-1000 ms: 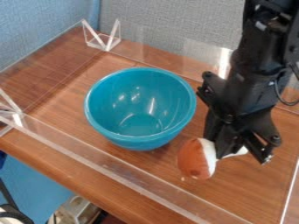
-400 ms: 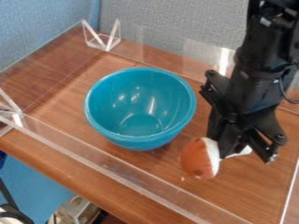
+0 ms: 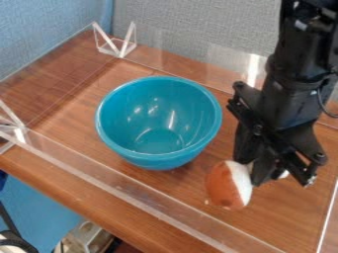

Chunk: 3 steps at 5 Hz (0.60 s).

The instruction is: Remove the mushroom from inside the blue bowl and put it on the table

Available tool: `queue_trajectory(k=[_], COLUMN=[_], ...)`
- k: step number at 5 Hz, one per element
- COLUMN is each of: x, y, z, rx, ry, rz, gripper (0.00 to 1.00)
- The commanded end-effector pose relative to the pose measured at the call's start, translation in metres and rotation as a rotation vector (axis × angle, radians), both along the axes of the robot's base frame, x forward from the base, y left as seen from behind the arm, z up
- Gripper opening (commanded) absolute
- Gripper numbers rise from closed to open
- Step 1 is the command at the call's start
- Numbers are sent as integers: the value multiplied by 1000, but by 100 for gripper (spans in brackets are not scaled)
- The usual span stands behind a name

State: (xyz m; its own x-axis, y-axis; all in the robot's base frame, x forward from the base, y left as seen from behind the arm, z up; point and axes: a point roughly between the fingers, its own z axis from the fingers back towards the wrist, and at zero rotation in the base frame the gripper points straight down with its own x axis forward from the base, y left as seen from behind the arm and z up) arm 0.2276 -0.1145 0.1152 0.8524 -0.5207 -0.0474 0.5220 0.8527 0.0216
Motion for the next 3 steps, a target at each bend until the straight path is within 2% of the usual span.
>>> queue_trajectory(k=[1, 3], x=[7, 8], y=[2, 5], z=[18, 8], rx=[-60, -62], ry=[-75, -53], rz=[13, 39], gripper=[0, 0])
